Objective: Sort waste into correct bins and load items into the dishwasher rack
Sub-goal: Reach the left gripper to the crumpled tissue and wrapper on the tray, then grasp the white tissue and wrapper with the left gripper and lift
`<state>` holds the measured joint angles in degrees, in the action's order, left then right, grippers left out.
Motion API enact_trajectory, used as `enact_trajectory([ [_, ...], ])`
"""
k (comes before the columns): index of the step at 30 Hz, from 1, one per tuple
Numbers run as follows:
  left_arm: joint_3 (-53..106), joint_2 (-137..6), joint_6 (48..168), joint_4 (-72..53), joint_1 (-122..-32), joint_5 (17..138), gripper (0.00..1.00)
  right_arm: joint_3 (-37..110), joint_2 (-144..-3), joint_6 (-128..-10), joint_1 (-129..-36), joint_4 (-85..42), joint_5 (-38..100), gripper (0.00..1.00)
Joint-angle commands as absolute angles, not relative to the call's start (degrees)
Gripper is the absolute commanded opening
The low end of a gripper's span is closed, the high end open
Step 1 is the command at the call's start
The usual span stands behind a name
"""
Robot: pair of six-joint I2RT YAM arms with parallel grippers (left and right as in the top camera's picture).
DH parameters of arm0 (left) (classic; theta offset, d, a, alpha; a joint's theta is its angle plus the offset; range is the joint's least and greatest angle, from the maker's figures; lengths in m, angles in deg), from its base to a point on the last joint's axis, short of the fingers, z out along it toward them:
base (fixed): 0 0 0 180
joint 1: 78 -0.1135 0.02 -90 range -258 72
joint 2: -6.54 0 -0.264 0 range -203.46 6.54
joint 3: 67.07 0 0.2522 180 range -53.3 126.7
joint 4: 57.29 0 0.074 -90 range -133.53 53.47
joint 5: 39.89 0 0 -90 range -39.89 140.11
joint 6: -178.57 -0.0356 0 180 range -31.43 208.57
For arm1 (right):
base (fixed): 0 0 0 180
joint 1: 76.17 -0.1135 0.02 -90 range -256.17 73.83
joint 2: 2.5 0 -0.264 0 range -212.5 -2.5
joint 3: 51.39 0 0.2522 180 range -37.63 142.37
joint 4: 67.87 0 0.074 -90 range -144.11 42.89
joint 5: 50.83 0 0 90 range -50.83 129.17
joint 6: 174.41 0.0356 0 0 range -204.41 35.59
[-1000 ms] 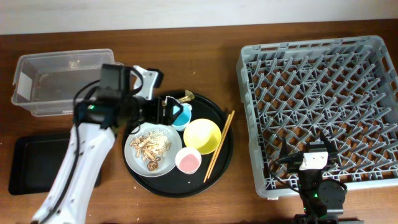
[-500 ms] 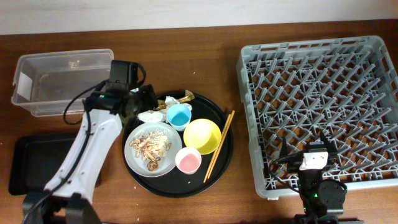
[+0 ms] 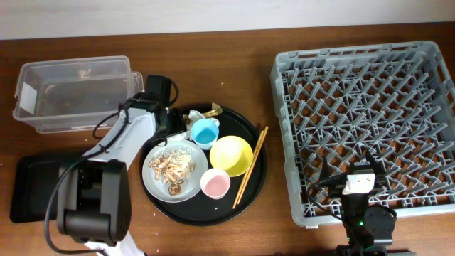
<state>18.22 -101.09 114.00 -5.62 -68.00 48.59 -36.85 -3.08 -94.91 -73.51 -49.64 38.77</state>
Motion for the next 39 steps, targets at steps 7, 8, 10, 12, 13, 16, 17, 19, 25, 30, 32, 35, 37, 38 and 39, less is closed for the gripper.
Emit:
enact_trajectory([
  [7,18.6,-101.6,114.9,-6.0,-68.0,48.4,0.59,-37.3,-2.7,-94.7,-73.1,-49.5,39.3,0.99],
  [8,18.6,-101.6,114.9,-6.0,-68.0,48.4,0.57,-37.3,-2.7,-94.7,-73.1,-49.5,39.2,0.99],
  [10,18.6,-102.0,116.2,-6.0,-68.0,48.5,0.57,-37.3,-2.7,-94.7,-73.1,-49.5,39.3,0.99],
  [12,18.6,-102.9,118.2,-6.0,-68.0,48.4,0.57,-37.3,-2.7,-94.7,-73.1,-49.5,39.3,0.99],
  [13,18.6,-103.2,118.6,-6.0,-68.0,48.4,0.57,-37.3,-2.7,-94.7,-73.1,-49.5,39.2,0.99],
  [16,18.6,-104.0,120.7,-5.5,-68.0,48.5,0.57,-37.3,-2.7,-94.7,-73.1,-49.5,39.2,0.99],
  [17,18.6,-104.2,120.7,-5.5,-68.0,48.3,0.54,-37.3,-2.7,-94.7,-73.1,-49.5,39.2,0.99],
  [19,18.6,-104.1,120.7,-5.4,-68.0,48.2,0.28,-37.3,-2.7,-94.7,-73.1,-49.5,39.2,0.99],
  [25,20.5,-102.1,119.8,-0.7,-68.1,48.4,0.01,-37.3,-2.7,-94.7,-73.1,-49.5,39.2,0.99],
  [30,22.4,-94.2,119.7,5.4,-68.1,48.4,0.01,-37.3,-2.7,-94.7,-73.1,-49.5,39.2,0.99],
  [32,22.4,-91.8,119.8,5.9,-68.1,48.4,0.01,-37.3,-2.7,-94.7,-73.1,-49.5,39.2,0.99],
  [35,22.4,-88.5,119.7,6.8,-68.0,48.2,0.01,-37.3,-2.7,-94.7,-73.1,-49.5,39.2,0.99],
  [37,22.4,-87.9,119.8,7.5,-68.1,47.5,0.01,-37.3,-2.7,-94.7,-73.1,-49.5,39.2,0.99],
  [38,22.4,-87.5,119.8,8.0,-68.1,47.1,0.01,-37.3,-2.7,-94.7,-73.1,-49.5,39.3,0.99],
  [39,22.4,-87.0,119.8,8.4,-68.1,47.1,0.01,-37.3,-2.7,-94.7,-73.1,-49.5,39.2,0.99],
])
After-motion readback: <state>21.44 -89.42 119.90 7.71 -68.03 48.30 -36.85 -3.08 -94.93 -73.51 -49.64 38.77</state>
